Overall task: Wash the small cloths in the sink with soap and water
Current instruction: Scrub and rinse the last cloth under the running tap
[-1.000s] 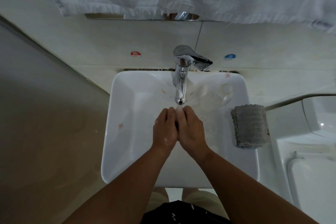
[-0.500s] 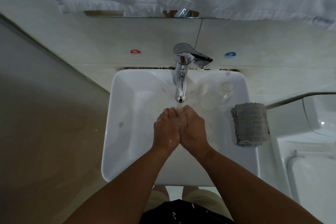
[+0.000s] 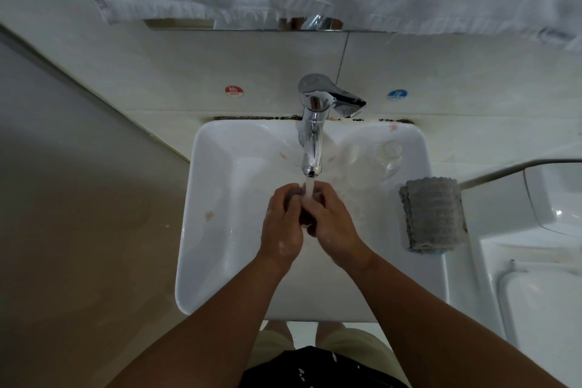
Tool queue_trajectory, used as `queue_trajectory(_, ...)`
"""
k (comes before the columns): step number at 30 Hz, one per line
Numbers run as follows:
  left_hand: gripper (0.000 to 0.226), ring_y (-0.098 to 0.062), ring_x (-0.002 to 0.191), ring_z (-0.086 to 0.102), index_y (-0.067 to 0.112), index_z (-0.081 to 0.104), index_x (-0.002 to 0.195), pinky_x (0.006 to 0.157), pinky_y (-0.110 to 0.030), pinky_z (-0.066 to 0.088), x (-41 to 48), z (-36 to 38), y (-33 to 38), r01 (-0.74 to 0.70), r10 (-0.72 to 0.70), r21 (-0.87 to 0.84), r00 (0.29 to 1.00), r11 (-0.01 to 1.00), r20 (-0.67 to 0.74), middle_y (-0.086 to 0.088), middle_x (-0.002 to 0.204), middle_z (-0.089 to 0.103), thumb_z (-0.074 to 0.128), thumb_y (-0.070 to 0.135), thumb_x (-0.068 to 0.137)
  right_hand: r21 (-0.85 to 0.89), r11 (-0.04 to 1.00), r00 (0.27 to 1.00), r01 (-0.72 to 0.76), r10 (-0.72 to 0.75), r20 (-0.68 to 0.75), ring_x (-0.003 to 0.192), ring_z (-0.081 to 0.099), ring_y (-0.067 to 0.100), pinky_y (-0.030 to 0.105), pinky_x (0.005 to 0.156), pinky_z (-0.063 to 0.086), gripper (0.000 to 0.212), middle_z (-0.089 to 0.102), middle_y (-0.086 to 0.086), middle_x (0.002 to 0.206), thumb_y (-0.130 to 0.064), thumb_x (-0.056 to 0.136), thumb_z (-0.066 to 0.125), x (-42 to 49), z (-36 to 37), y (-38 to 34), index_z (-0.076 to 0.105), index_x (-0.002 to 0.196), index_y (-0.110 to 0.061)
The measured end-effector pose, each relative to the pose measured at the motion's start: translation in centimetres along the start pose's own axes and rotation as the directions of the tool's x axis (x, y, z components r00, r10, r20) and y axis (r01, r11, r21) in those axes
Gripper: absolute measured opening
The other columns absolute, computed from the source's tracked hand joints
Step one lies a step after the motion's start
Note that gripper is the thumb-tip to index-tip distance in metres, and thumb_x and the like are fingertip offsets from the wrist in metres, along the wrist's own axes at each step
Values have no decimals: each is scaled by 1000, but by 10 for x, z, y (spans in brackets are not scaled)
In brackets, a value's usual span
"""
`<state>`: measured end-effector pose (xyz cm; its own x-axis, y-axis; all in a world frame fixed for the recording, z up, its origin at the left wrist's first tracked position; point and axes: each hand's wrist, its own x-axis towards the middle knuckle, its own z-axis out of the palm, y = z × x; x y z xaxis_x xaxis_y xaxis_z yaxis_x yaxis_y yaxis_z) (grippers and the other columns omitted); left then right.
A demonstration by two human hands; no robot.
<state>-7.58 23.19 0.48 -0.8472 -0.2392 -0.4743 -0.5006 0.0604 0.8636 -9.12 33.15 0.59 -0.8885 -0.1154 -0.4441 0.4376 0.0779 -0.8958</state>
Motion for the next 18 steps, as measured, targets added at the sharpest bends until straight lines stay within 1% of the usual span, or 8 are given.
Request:
queue_trajectory(3,22,-10,72,62,22,57,105,66,-27,48,1,2,0,-64,69,121,997,991,-35,2,88,66,40,35,107,-311,944,990,106,-130,-56,64,57,2,17,57,44,17,59,-9,74,-33,105,48,-3,2,-1,54,93,-22)
queue_trajectory(6,30,-9,70,56,14,52,93,65,-26,41,-2,4,1,-112,132,244,989,963,-69,5,78,59,35,35,107,-436,895,985,92,-146,-92,67,59,0,15,57,43,26,59,-8,73,-36,105,47,-1,4,-4,52,88,-17)
queue_trajectory(9,35,-1,72,51,15,53,89,63,-22,34,1,3,1,-80,120,385,990,919,-79,9,78,53,31,35,108,-797,525,918,298,-387,88,56,48,6,14,53,34,13,55,-4,78,-19,98,60,4,3,-3,58,92,-8)
queue_trajectory(11,40,-5,75,53,15,52,89,71,-26,32,2,2,3,-153,190,506,981,849,-22,9,79,52,25,36,108,-850,429,912,307,-387,134,57,45,11,26,54,36,12,51,3,77,-15,97,60,7,5,-6,57,87,-8)
queue_trajectory(13,63,-24,84,59,7,56,94,78,-38,40,1,0,8,-240,258,589,964,772,54,-4,87,61,10,51,95,-800,500,886,331,-456,82,52,45,14,30,53,36,24,51,1,70,-18,101,52,5,5,-8,54,79,-11)
queue_trajectory(14,74,-29,86,60,4,58,96,80,-44,46,1,0,10,-247,261,599,963,761,66,-10,90,64,4,55,87,-723,622,907,301,-420,16,53,50,15,32,55,39,34,55,0,68,-27,105,42,4,6,-8,53,76,-12)
queue_trajectory(16,75,-30,84,65,6,60,91,83,-50,52,3,1,10,-161,183,520,983,839,10,-9,85,68,5,56,93,-572,806,967,150,-239,-83,60,59,11,30,60,46,54,61,-4,67,-45,107,26,1,9,-13,56,72,-16)
queue_trajectory(18,61,-26,86,68,12,61,84,87,-51,54,5,3,9,61,-47,227,997,972,-67,-7,82,69,19,51,105,-403,912,985,82,-136,-108,64,59,8,27,64,49,47,61,-4,68,-48,106,33,-1,9,-9,55,73,-22)
